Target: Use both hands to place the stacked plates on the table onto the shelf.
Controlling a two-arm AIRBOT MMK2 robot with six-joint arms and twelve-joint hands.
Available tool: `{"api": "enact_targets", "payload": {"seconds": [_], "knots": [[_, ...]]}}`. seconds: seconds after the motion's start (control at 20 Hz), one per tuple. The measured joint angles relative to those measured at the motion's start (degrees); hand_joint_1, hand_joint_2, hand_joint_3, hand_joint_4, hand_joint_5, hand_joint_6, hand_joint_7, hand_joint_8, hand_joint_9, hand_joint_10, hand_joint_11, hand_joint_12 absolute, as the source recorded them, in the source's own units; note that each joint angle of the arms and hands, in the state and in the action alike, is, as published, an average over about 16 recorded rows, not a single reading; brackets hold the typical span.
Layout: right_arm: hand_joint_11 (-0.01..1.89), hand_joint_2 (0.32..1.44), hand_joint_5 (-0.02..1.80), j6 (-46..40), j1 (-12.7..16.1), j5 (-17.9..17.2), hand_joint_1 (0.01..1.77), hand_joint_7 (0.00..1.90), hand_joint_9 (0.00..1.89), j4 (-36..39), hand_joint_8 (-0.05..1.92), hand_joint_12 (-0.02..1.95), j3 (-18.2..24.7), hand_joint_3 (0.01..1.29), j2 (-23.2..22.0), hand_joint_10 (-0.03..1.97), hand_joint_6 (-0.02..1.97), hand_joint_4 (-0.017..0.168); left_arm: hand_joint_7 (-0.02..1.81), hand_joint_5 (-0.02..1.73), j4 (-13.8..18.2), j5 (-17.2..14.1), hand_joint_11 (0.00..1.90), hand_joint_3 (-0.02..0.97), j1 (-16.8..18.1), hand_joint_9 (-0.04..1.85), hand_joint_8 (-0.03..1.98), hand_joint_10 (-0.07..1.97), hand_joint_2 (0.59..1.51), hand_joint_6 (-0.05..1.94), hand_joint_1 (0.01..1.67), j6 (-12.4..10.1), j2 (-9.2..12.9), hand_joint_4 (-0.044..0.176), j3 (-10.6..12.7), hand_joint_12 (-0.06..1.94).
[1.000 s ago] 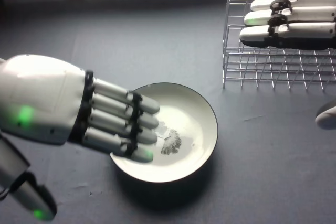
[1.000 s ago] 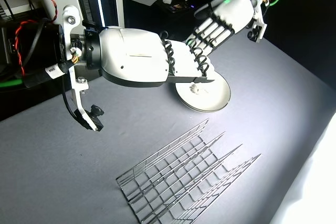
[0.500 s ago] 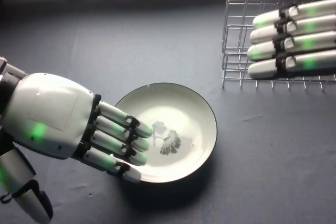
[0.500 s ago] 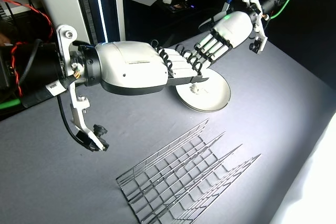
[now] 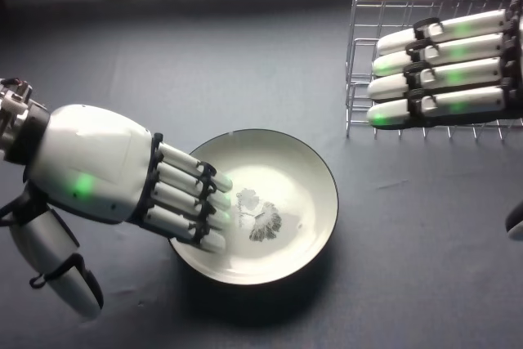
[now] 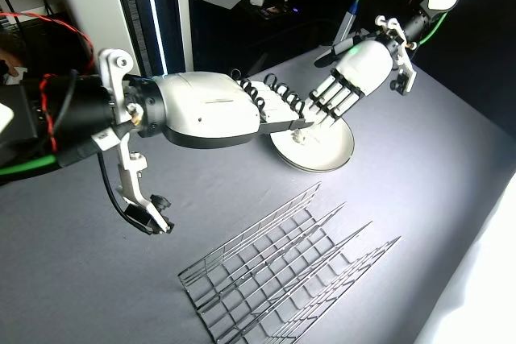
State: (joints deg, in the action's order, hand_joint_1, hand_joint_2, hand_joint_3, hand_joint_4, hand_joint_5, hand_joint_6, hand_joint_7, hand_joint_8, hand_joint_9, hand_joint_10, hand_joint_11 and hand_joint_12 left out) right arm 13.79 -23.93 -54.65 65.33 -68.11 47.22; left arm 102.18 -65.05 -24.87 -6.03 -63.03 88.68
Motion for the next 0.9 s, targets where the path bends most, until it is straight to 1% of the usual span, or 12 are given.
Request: {"api": "enact_targets", "payload": {"seconds": [0.2, 0.5, 0.7, 0.9], "knots": [[0.02, 0.99, 0.04, -0.02, -0.26, 2.14, 0.26, 0.02, 0.03, -0.08, -0.01, 0.13, 0.0, 0.02, 1.47, 0.01, 0.01, 0.003, 0.04, 0.05, 0.05, 0.57, 0.02, -0.006, -0.27, 0.02, 0.01, 0.01, 1.108, 0.01, 0.02, 0.02, -1.55, 0.004, 2.83, 0.01], [0.02, 0.95, 0.03, -0.05, -0.69, 4.93, 0.58, 0.02, 0.03, -0.39, 0.0, 0.23, 0.0, 0.02, 3.98, 0.01, 0.01, 0.003, 0.05, 0.07, 0.47, 0.25, 0.02, -0.005, -0.36, 0.03, 0.01, 0.01, 1.106, 0.01, 0.02, 0.61, -2.83, 0.004, 6.19, 0.0], [0.02, 0.96, 0.02, -0.06, -0.97, 6.26, 0.77, 0.02, 0.03, -0.57, 0.0, 0.25, 0.0, 0.02, 5.35, 0.01, 0.01, 0.003, 0.06, 0.08, 0.72, -0.38, 0.02, -0.004, -0.68, 0.03, 0.01, 0.01, 1.107, 0.0, 0.02, 1.33, -3.18, 0.002, 7.55, 0.0], [0.02, 1.0, 0.02, -0.07, -1.08, 7.23, 0.88, 0.02, 0.02, -0.68, 0.0, 0.2, 0.0, 0.02, 6.27, 0.01, 0.01, 0.003, 0.07, 0.08, 0.99, -0.99, 0.02, -0.005, -1.19, 0.03, 0.01, 0.01, 1.105, -0.01, 0.02, 2.23, -3.27, -0.001, 8.13, -0.01]]}}
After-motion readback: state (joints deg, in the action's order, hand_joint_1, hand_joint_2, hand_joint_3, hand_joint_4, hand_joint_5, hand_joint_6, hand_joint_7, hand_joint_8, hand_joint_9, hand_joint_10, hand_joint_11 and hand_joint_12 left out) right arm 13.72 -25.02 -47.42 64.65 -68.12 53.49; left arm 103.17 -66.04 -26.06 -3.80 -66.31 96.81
